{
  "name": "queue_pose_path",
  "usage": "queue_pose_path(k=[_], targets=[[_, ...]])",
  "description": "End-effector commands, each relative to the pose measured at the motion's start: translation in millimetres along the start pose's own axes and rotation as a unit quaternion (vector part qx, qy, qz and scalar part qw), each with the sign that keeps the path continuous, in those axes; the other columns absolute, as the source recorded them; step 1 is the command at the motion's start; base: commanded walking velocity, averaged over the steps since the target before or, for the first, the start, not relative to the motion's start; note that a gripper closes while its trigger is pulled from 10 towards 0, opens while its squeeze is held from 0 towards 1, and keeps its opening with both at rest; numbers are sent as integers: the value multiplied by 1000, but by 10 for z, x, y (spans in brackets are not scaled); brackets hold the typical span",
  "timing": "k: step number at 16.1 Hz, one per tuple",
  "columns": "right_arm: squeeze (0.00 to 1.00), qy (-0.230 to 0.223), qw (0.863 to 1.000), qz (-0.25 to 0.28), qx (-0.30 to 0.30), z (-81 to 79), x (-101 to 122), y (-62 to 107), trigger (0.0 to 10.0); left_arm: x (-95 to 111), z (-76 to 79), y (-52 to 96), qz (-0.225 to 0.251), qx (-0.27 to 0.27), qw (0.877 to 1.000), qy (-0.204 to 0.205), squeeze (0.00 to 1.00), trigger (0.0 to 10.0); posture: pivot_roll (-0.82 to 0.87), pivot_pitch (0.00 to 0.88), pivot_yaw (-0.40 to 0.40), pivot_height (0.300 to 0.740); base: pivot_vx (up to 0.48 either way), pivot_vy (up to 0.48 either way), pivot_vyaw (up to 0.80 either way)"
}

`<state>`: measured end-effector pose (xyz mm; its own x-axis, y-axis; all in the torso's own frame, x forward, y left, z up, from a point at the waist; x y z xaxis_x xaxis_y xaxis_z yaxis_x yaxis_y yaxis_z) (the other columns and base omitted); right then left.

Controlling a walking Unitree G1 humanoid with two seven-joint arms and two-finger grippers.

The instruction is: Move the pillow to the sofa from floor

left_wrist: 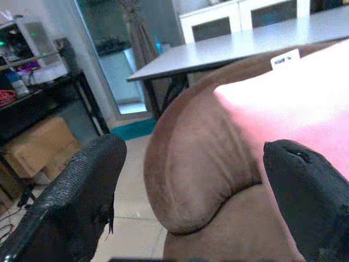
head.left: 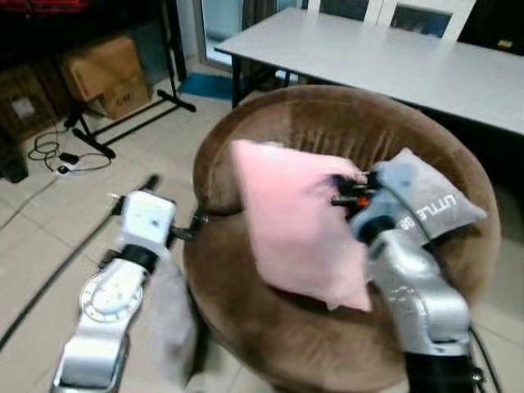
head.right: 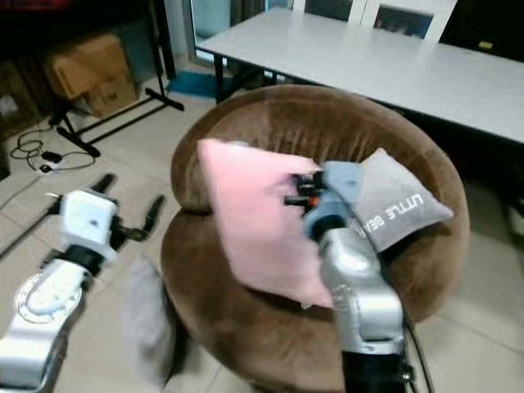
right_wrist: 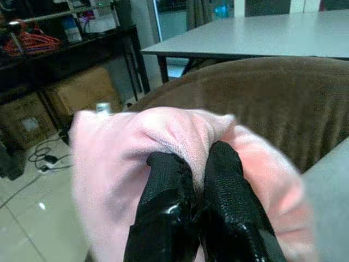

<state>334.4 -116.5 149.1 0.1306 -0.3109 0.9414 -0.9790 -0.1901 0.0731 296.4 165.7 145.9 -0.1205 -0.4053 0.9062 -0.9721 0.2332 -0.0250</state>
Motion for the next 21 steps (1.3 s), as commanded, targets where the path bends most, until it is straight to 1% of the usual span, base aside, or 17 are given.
queue_pose_path(k=[1, 4, 5, 7, 8, 9, 10, 11, 12, 13, 14, 15, 16, 17, 18, 19, 21], targets=[[0, -4, 999, 16, 46, -252, 152, -35, 10000, -75, -31, 44, -18, -11, 1000, -17, 173, 10000, -8, 0, -27, 740, 0, 0, 0], [0, 13, 996, -28, 83, -456, 150, -106, 10000, -101, 22, 87, -24, -68, 997, -40, 176, 10000, -8, 0, -23, 740, 0, 0, 0], [0, 14, 992, -63, 108, -590, 111, -114, 10000, -115, 42, 117, -29, -97, 994, -48, 180, 10000, -4, 0, -24, 740, 0, 0, 0], [0, 1, 989, -88, 122, -663, 72, -109, 10000, -131, 57, 145, -34, -114, 992, -50, 184, 10000, -1, 0, -27, 740, 0, 0, 0], [0, -60, 983, -114, 129, -768, 24, -138, 10000, -154, 84, 198, -42, -137, 988, -51, 188, 10000, 3, 0, -29, 740, 0, 0, 0], [0, -99, 980, -124, 119, -787, -4, -183, 10000, -161, 98, 219, -44, -146, 987, -49, 188, 10000, 5, 0, -30, 740, 0, 0, 0], [0, -126, 980, -128, 89, -730, -37, -271, 10000, -163, 107, 229, -46, -152, 986, -49, 188, 10000, 7, 0, -31, 740, 0, 0, 0], [0, -143, 978, -129, 76, -697, -58, -311, 10000, -163, 113, 234, -46, -155, 986, -49, 192, 10000, 8, 0, -32, 740, 0, 0, 0], [0, -181, 975, -128, 28, -549, -115, -416, 10000, -166, 129, 247, -47, -164, 984, -47, 192, 10000, 9, 0, -31, 740, 0, 0, 0], [0, -223, 966, -130, -16, -376, -200, -487, 10000, -165, 152, 260, -49, -173, 983, -45, 188, 10000, 12, 0, -32, 740, 0, 0, 0], [0, -238, 962, -127, -39, -269, -241, -517, 10000, -168, 167, 267, -50, -179, 982, -44, 192, 10000, 15, 0, -33, 740, 0, 0, 0], [0, -269, 951, -126, -90, -7, -351, -537, 10000, -174, 200, 291, -54, -192, 979, -41, 192, 10000, 21, 0, -37, 740, 0, 0, 0], [0, -276, 944, -125, -132, 257, -447, -521, 10000, -182, 223, 320, -58, -204, 976, -40, 192, 10000, 25, 0, -39, 740, 0, 0, 0], [0, -278, 940, -117, -157, 413, -469, -502, 10000, -186, 226, 333, -60, -207, 976, -39, 192, 10000, 26, 0, -41, 740, 0, 0, 0], [0, -299, 923, -88, -227, 879, -482, -419, 10000, -194, 222, 360, -63, -212, 974, -36, 188, 10000, 26, 0, -41, 740, 0, 0, 0], [0, -312, 915, -76, -245, 1013, -470, -387, 10000, -194, 223, 368, -64, -215, 974, -35, 192, 10000, 24, 0, -38, 740, 0, 0, 0], [0, -342, 886, -40, -310, 1450, -421, -231, 10000, -195, 230, 377, -65, -223, 972, -34, 192, 10000, 15, 0, -27, 740, 0, 0, 0]])
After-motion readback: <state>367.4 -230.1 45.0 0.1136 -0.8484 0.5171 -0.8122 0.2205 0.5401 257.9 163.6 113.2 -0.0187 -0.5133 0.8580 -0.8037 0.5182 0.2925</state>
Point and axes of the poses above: a point about 5 cm out from each wrist's last joint towards the gripper, its own y axis pointing back from the gripper into the wrist, its own x axis along the axis of the wrist's last joint, z = x × y, the point moved 5 cm from there along -y, pointing out of the wrist towards the gripper, and after that the axes turned 6 degrees about -y, right-handed, at the moved point
